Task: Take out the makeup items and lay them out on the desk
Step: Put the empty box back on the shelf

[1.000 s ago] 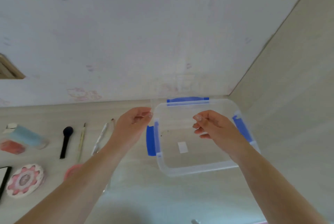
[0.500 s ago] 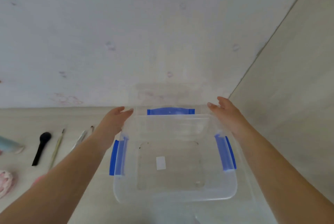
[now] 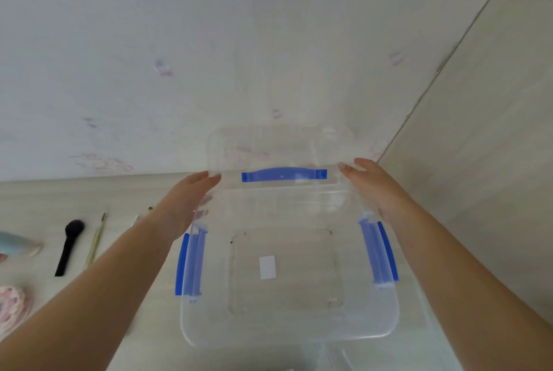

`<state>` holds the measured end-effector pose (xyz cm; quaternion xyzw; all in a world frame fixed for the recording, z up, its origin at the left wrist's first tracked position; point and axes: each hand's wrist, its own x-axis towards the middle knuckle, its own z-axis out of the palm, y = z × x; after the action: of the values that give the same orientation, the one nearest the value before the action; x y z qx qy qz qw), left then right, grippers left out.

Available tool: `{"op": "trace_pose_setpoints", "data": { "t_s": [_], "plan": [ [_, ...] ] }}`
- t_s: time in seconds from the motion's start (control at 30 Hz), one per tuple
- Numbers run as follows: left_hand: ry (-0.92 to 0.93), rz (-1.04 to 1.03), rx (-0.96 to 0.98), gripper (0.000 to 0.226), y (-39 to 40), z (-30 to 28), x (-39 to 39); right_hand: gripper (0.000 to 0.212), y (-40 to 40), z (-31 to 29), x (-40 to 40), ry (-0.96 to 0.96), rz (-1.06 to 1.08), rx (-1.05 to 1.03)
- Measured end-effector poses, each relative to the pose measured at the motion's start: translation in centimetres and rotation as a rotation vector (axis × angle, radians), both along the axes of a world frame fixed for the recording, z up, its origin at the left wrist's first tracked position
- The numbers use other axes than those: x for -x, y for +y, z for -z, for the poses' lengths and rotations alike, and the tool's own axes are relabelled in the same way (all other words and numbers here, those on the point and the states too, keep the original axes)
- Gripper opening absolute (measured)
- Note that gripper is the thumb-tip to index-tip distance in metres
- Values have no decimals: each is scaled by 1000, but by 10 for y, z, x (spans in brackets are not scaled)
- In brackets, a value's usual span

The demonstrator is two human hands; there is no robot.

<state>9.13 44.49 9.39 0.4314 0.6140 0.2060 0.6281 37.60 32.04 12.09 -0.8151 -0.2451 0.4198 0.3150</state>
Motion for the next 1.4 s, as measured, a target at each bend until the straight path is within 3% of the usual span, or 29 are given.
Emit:
{"op": "trace_pose_setpoints", "data": {
  "t_s": [0.33,0.5,0.63,0.73,0.87,0.97,1.17,1.4],
  "plan": [
    [-221,-132,-315,11,-38,-54,16,29,-43,-27,8,62,199,-531],
    [-237,-151,-360,14,-74,-66,33,23,-77,-37,28,171,299,-685],
    [-166,-152,-435,19,-99,-64,43,18,-104,-28,38,167,350,-650],
    [-166,-125,-445,7,-112,-54,53,22,-124,-22,44,145,363,-624],
    [-188,-112,-433,25,-129,-40,61,25,-143,-13,55,176,357,-643],
    [-173,-65,-470,28,-143,-33,62,19,-153,-6,67,106,313,-607],
    [-154,-47,-537,37,-149,-31,57,36,-155,1,84,-38,133,-571],
    [122,47,-593,29,-145,-26,57,38,-147,18,79,-207,18,-484]
  ]
}}
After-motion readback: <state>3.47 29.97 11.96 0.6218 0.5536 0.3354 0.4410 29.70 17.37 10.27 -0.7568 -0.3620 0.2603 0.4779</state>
